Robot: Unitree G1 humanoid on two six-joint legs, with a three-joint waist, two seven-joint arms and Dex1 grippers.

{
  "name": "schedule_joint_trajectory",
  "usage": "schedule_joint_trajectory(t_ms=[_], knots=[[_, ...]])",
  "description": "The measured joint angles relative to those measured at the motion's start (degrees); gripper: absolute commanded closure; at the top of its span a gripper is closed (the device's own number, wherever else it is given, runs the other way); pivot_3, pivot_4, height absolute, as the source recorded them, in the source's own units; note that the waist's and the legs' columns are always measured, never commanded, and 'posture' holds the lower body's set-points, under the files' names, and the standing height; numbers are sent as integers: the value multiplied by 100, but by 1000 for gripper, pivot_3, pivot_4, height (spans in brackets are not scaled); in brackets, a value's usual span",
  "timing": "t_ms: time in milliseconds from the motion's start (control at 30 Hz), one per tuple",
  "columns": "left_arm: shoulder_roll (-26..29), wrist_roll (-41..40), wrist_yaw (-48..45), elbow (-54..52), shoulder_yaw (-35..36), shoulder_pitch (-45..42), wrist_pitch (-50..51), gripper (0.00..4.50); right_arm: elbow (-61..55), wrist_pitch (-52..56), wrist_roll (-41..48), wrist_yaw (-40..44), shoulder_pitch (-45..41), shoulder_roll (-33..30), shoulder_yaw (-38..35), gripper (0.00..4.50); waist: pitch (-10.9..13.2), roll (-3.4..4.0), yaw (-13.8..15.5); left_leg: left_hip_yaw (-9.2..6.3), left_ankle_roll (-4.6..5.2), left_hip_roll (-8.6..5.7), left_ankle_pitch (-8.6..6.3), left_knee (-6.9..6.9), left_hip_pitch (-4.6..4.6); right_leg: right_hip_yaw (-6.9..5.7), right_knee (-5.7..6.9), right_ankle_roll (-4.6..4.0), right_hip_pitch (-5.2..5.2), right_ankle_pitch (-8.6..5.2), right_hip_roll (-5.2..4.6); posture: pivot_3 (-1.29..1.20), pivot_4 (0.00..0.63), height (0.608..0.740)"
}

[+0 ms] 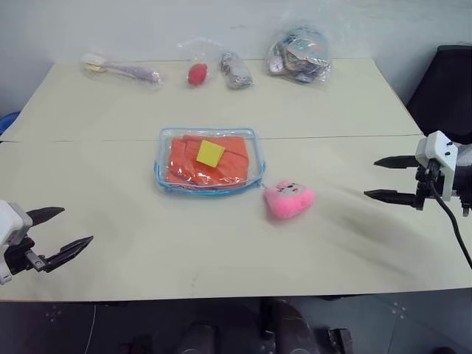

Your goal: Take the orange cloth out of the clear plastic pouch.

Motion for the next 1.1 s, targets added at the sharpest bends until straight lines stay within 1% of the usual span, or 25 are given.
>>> schedule_joint_trajectory(t_ms=[267,500,800,900,1000,1100], knots=[[0,75,57,-3,-183,-139,57,45,-197,12,0,-92,49,33,0,0,1,1,-2,1,-1,-1,0,1,0,-1,0,0,0,0,1,0,150,740],[0,75,59,-3,-184,-168,124,45,-208,19,0,-240,63,39,-2,0,1,2,-1,1,-2,-2,0,2,0,0,1,0,-1,0,1,0,150,740],[-29,-53,239,-61,-216,-411,417,45,-533,396,89,-394,77,128,-22,0,1,2,1,0,-2,-2,-1,3,1,0,3,0,-1,0,1,0,150,740],[-109,-159,393,-249,-310,-580,539,45,-942,637,254,-496,227,227,-84,0,1,1,11,-4,-2,1,0,6,2,-2,3,1,-1,1,-3,0,150,740],[-254,-456,742,-603,-450,-930,913,45,-1698,1095,585,-682,597,350,-254,0,1,2,29,-15,-3,5,-1,14,4,-7,6,5,-1,3,-13,0,150,740],[-416,-824,1306,-1035,-832,-1559,1451,45,-2688,1680,997,-1017,973,551,-420,0,1,1,42,-22,-4,5,0,21,2,-7,8,9,0,5,-17,0,150,740]])
